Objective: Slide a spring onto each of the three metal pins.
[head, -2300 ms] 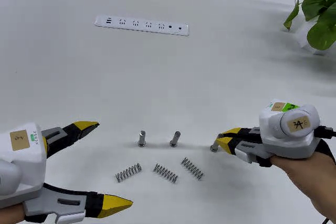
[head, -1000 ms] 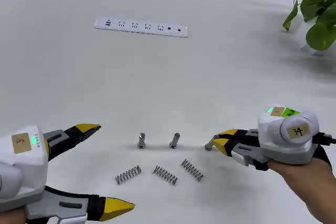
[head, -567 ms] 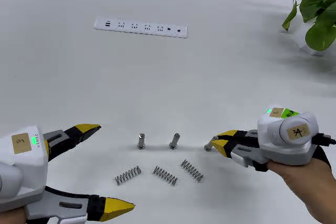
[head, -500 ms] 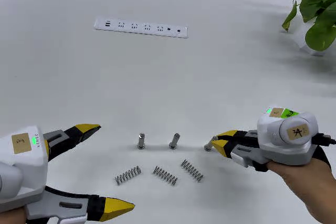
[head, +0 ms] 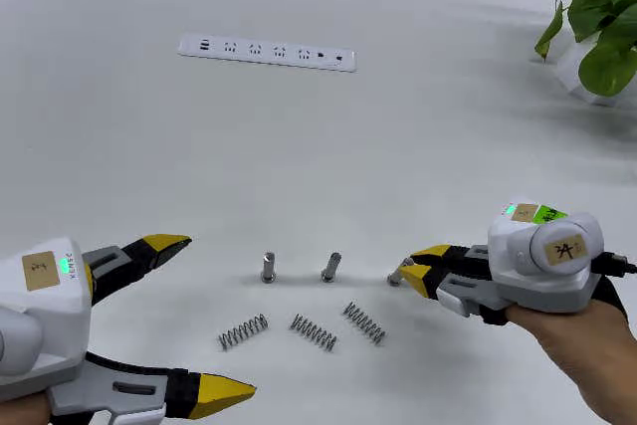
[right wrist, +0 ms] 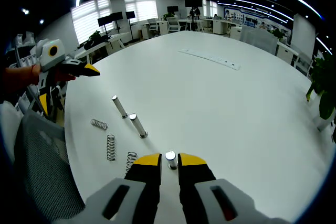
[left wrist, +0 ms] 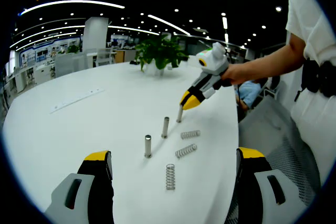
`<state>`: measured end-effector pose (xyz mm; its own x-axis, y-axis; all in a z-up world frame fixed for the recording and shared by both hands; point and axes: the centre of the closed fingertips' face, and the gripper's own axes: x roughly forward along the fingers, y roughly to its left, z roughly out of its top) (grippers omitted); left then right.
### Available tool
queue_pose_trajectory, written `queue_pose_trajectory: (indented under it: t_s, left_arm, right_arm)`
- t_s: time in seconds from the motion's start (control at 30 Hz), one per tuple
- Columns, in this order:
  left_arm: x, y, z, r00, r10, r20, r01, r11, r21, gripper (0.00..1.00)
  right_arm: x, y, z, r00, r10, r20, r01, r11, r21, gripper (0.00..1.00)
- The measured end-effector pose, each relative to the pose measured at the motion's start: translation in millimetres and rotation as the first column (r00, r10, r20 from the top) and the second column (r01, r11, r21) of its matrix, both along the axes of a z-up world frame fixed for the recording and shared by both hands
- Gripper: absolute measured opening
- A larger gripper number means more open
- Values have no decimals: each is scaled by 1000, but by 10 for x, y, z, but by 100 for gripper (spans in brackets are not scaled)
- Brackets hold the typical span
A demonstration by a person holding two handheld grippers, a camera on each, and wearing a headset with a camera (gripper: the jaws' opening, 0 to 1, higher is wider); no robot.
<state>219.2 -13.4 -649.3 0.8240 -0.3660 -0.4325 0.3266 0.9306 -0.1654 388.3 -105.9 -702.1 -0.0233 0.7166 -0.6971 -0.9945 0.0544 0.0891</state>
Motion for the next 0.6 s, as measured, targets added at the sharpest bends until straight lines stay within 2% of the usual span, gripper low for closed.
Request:
queue_pose_trajectory:
  t_s: [0.37, 0.6]
  left_arm:
    - [0, -19, 21, 1000, -4, 3, 4, 1000, 3, 100]
    - [-10, -36, 51, 1000, -8, 4, 8, 1000, 11, 100]
  right_arm:
    - [-1, -25, 63, 1000, -7, 5, 7, 1000, 20, 19]
    - [26, -52, 158, 1000, -19, 7, 19, 998, 52, 23]
